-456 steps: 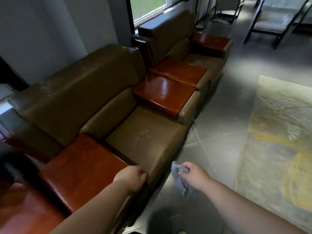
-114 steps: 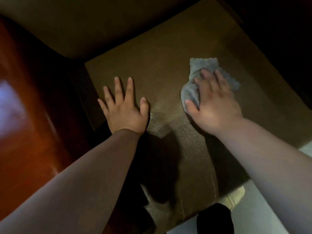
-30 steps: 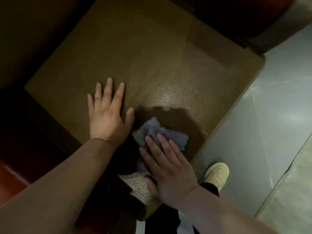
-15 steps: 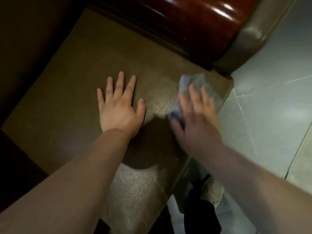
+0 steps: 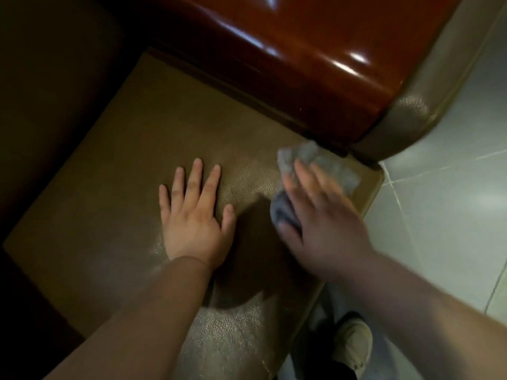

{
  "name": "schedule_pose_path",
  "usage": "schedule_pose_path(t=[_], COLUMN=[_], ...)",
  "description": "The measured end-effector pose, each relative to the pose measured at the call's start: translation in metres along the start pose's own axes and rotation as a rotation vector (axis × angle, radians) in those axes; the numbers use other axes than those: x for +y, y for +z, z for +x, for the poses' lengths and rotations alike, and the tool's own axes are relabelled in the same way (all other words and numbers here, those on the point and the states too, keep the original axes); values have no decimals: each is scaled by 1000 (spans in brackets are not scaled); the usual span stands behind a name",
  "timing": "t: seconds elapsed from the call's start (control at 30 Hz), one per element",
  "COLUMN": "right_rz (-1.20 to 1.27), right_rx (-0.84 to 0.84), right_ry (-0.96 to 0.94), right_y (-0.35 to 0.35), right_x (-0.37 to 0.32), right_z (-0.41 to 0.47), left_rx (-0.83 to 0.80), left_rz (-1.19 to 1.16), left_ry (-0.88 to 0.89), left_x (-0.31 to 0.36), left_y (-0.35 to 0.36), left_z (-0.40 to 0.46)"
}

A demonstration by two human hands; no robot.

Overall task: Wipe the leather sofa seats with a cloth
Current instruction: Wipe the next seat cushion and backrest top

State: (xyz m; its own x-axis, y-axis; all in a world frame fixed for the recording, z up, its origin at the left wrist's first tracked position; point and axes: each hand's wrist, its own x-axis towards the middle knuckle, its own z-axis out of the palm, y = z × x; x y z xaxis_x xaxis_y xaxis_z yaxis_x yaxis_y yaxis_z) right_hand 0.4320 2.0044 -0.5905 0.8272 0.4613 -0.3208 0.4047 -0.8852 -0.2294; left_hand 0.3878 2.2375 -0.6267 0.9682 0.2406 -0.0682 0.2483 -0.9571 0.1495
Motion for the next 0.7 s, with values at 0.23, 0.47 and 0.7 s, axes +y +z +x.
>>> schedule_pose_path(t=[0.23,0.47,0.7], right_rz=[25,29,-28], right_rx=[-39,-23,59], right_ry=[-37,-44,146], right_y=[-15,-21,-4], right_x=[6,-16,22], right_z=[65,101,18], left_rx=[40,33,9], left_rz=[-9,-42,-78], left_ry=[15,13,-5], left_x=[-2,-3,-2], left_y=[7,5,7], left_z=[-2,-2,-2])
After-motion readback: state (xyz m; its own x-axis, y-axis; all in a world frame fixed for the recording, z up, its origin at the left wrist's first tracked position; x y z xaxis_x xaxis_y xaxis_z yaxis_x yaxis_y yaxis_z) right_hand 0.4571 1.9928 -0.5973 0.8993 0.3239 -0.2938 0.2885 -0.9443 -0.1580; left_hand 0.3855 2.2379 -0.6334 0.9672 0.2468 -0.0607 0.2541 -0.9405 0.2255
